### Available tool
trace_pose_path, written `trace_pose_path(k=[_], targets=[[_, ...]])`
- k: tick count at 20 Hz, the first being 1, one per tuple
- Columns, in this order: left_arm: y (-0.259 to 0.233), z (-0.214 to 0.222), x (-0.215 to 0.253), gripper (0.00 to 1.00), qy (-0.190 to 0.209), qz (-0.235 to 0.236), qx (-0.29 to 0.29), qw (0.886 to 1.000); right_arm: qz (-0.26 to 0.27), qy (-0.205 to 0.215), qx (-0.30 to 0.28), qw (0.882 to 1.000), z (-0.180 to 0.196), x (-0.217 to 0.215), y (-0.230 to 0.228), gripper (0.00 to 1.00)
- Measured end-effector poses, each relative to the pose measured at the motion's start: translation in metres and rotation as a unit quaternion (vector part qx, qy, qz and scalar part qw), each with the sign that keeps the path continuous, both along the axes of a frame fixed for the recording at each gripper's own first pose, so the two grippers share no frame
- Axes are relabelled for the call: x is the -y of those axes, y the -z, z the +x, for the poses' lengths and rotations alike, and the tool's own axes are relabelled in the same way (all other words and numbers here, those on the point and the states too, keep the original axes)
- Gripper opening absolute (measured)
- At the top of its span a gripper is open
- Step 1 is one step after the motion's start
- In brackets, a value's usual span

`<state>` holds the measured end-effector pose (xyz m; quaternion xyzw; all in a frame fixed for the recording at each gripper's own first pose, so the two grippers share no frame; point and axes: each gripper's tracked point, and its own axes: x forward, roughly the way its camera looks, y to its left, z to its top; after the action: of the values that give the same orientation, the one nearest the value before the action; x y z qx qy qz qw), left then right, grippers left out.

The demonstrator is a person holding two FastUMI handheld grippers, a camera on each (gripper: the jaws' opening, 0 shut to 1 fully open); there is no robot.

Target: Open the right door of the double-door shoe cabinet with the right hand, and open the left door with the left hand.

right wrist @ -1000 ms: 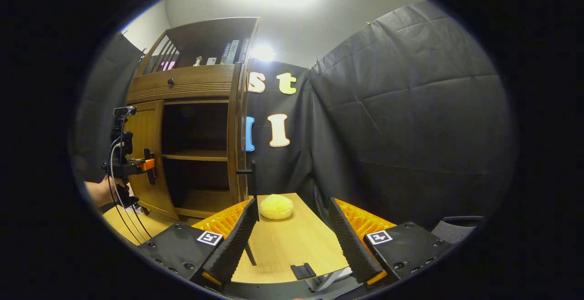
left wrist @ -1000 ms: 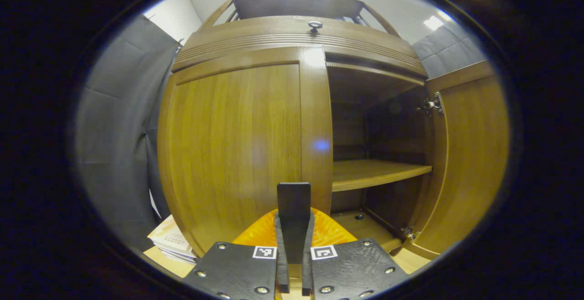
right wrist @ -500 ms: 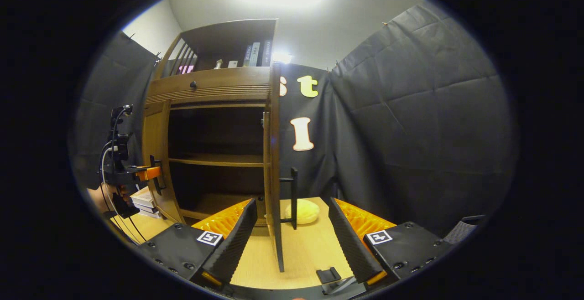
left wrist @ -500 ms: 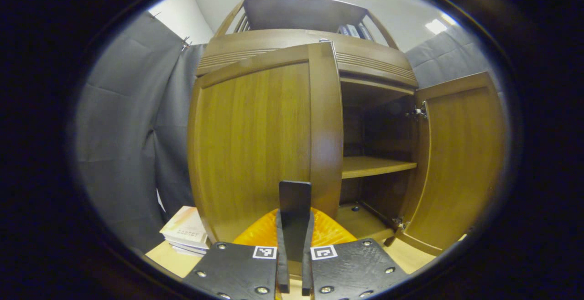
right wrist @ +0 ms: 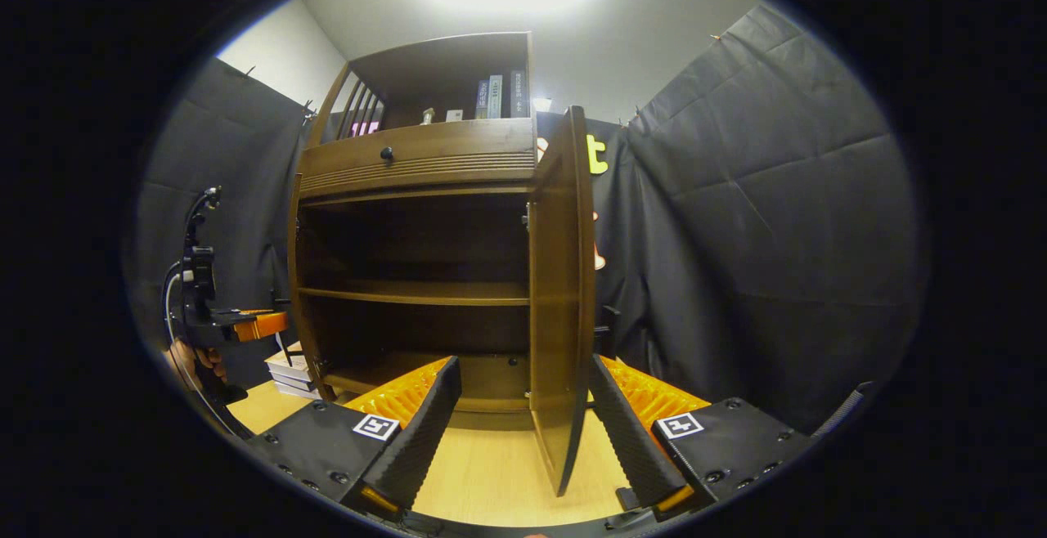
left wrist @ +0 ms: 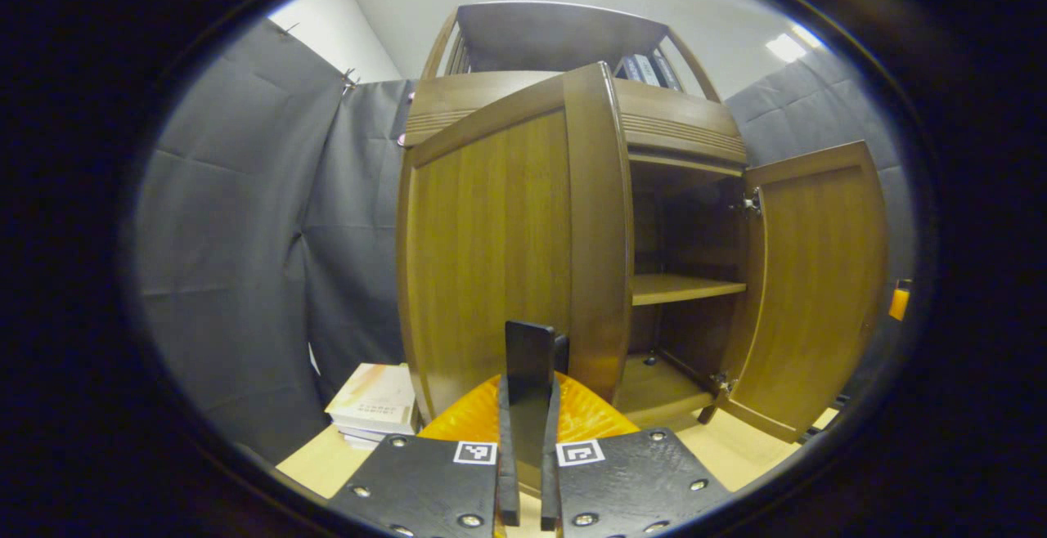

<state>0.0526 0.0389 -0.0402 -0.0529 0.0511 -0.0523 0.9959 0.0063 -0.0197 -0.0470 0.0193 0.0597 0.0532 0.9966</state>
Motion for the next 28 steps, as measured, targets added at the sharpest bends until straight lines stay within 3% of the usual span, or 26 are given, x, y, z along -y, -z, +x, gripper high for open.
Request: trace_pose_path(k=[6,7,8,13,19,28], targets=[[0.002,-0.006,-0.013,0.14,-0.008,-0.004,-0.005,1.000,0.003,-0.033,0.004,0.999,0.008,-0.037,-0.003,0.99],[0.003,-0.007,-0.014,0.14,-0.009,-0.005,-0.005,1.000,0.003,-0.038,0.005,0.999,0.009,-0.043,-0.003,0.94],[0.003,-0.008,-0.017,0.14,-0.010,-0.004,-0.005,1.000,0.003,-0.043,0.005,0.999,0.010,-0.048,-0.002,0.98],[0.005,-0.010,-0.034,0.13,-0.022,0.000,0.001,1.000,0.005,-0.060,0.004,0.998,0.015,-0.073,-0.001,0.99],[0.005,-0.009,-0.063,0.11,-0.055,0.013,0.012,0.998,0.000,-0.079,0.003,0.997,0.022,-0.104,0.001,0.98],[0.014,-0.022,-0.097,0.07,-0.089,0.030,0.002,0.996,-0.010,-0.072,0.001,0.997,0.027,-0.133,0.008,0.99]])
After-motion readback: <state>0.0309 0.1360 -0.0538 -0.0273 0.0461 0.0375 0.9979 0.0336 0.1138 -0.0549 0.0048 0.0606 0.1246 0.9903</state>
